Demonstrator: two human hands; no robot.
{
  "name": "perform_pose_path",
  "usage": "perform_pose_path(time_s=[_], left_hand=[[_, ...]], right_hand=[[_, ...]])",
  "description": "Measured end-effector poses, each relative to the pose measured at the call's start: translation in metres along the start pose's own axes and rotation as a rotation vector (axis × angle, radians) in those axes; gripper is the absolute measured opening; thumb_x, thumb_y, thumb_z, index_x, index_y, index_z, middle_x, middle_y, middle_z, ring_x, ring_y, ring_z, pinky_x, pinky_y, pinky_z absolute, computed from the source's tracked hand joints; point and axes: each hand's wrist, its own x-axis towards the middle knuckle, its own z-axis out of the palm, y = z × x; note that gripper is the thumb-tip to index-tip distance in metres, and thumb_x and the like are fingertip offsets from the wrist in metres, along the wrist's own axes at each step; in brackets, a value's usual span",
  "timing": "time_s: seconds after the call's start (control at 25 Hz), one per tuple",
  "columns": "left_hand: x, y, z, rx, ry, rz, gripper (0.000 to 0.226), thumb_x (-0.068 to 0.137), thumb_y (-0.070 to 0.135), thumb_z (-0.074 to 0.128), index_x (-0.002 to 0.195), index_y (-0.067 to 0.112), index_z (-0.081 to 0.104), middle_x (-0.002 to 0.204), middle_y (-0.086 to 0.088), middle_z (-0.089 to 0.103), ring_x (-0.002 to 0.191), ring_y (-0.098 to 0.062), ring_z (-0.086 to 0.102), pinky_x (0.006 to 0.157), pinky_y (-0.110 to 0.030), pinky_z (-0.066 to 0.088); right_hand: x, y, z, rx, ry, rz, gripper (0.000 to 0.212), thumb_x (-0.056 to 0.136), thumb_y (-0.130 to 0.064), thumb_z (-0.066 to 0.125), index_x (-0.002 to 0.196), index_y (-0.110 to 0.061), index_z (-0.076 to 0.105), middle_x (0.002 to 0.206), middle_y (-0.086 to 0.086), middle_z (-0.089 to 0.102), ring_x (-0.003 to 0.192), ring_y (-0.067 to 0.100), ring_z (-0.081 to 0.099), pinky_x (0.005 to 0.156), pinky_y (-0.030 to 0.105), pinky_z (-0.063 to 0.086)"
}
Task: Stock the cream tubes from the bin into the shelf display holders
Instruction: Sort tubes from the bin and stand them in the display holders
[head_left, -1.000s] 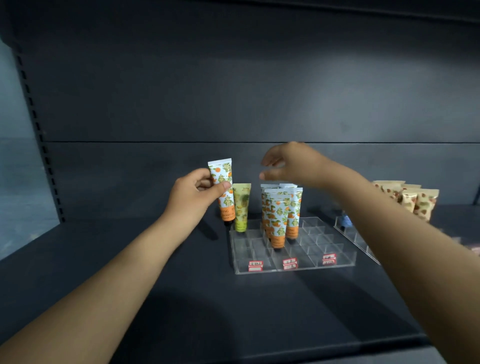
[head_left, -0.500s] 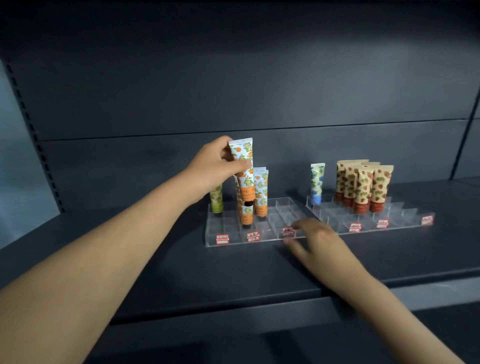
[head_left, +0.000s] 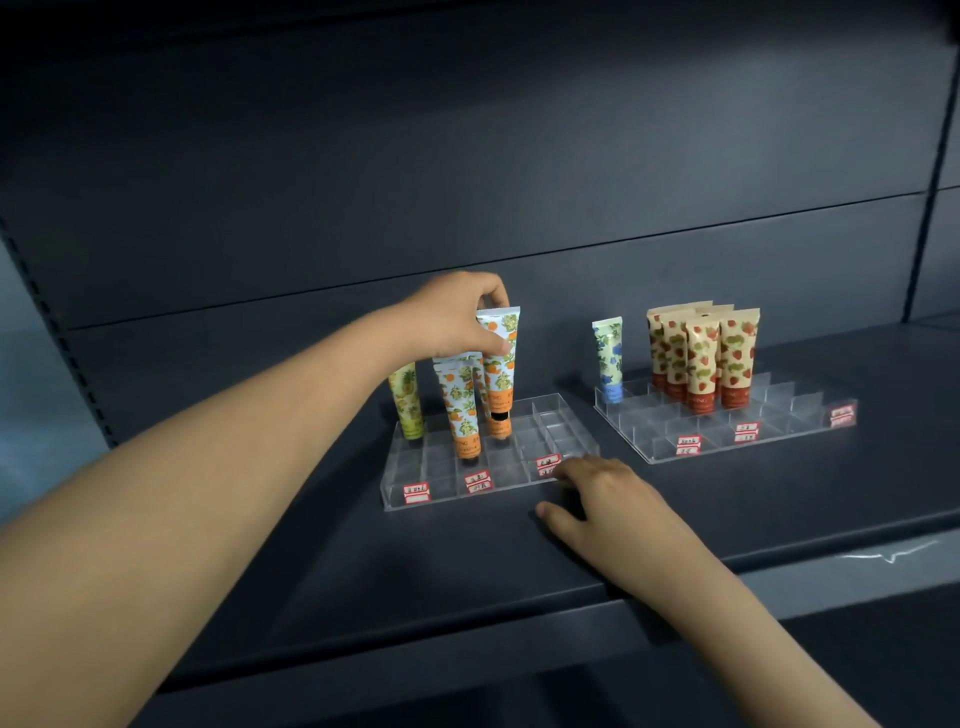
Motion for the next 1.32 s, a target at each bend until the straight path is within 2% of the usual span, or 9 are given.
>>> perform_pose_path(time_s=[0.08, 0.24, 0.6, 0.8, 0.92, 1.08, 1.2, 1.32], left_hand=[[0.004, -0.002, 0.002, 0.042, -0.015, 0.014, 0.026, 0.076, 0.021, 0.073, 0.095, 0.02, 0.056, 0.101, -0.001, 0.064, 0.09, -0.02, 0.061, 0.076, -0.035, 0.049], [0.01, -0.006, 0.007, 0.128, -0.042, 0.04, 0.023, 0.075, 0.022, 0.073, 0.091, 0.02, 0.056, 0.093, 0.004, 0.063, 0.083, -0.017, 0.058, 0.065, -0.028, 0.044], [0.016, -0.014, 0.015, 0.223, -0.113, 0.05, 0.024, 0.076, 0.025, 0.074, 0.09, 0.019, 0.055, 0.097, 0.003, 0.062, 0.09, -0.016, 0.058, 0.075, -0.031, 0.047], [0.017, -0.012, 0.016, 0.272, -0.136, 0.055, 0.029, 0.078, 0.027, 0.072, 0.101, 0.015, 0.059, 0.097, 0.004, 0.059, 0.091, -0.015, 0.057, 0.075, -0.032, 0.047], [0.019, -0.013, 0.02, 0.281, -0.161, 0.055, 0.026, 0.078, 0.028, 0.072, 0.098, 0.017, 0.059, 0.097, 0.002, 0.063, 0.085, -0.014, 0.058, 0.069, -0.03, 0.046], [0.021, -0.013, 0.023, 0.284, -0.162, 0.053, 0.021, 0.08, 0.028, 0.07, 0.096, 0.017, 0.061, 0.099, 0.001, 0.064, 0.081, -0.012, 0.056, 0.065, -0.027, 0.046], [0.022, -0.014, 0.023, 0.269, -0.162, 0.043, 0.02, 0.082, 0.026, 0.069, 0.098, 0.016, 0.061, 0.099, 0.003, 0.063, 0.073, -0.006, 0.053, 0.058, -0.022, 0.043], [0.024, -0.016, 0.024, 0.266, -0.157, 0.051, 0.02, 0.081, 0.026, 0.069, 0.098, 0.016, 0.062, 0.1, 0.003, 0.065, 0.079, -0.009, 0.055, 0.06, -0.021, 0.043]], right_hand=[[0.0, 0.0, 0.0, 0.014, 0.007, -0.001, 0.04, 0.092, -0.043, 0.049, 0.121, -0.017, 0.051, 0.12, -0.002, 0.056, 0.115, 0.015, 0.046, 0.088, 0.021, 0.036], [-0.001, 0.001, 0.0, 0.049, 0.018, -0.005, 0.04, 0.092, -0.044, 0.049, 0.123, -0.019, 0.05, 0.121, -0.004, 0.056, 0.116, 0.013, 0.045, 0.09, 0.021, 0.038], [0.0, 0.003, 0.003, -0.004, 0.008, -0.045, 0.041, 0.089, -0.047, 0.051, 0.116, -0.016, 0.054, 0.116, -0.002, 0.055, 0.112, 0.014, 0.044, 0.085, 0.019, 0.035], [0.0, 0.003, 0.004, -0.002, 0.012, -0.046, 0.04, 0.089, -0.048, 0.05, 0.114, -0.016, 0.055, 0.113, -0.002, 0.056, 0.111, 0.013, 0.044, 0.083, 0.019, 0.036], [0.0, 0.004, 0.004, -0.016, 0.012, -0.056, 0.04, 0.089, -0.048, 0.05, 0.113, -0.016, 0.056, 0.113, -0.002, 0.056, 0.111, 0.014, 0.045, 0.083, 0.019, 0.036], [0.0, 0.003, 0.004, -0.015, 0.009, -0.06, 0.037, 0.09, -0.047, 0.05, 0.107, -0.015, 0.055, 0.11, -0.002, 0.056, 0.108, 0.014, 0.045, 0.075, 0.018, 0.031], [0.0, 0.004, 0.004, -0.015, 0.004, -0.06, 0.038, 0.089, -0.047, 0.05, 0.11, -0.016, 0.056, 0.111, -0.001, 0.056, 0.109, 0.014, 0.045, 0.08, 0.019, 0.035], [0.001, 0.004, 0.004, -0.018, -0.001, -0.059, 0.039, 0.089, -0.047, 0.051, 0.113, -0.016, 0.056, 0.112, -0.001, 0.056, 0.109, 0.014, 0.045, 0.083, 0.019, 0.036]])
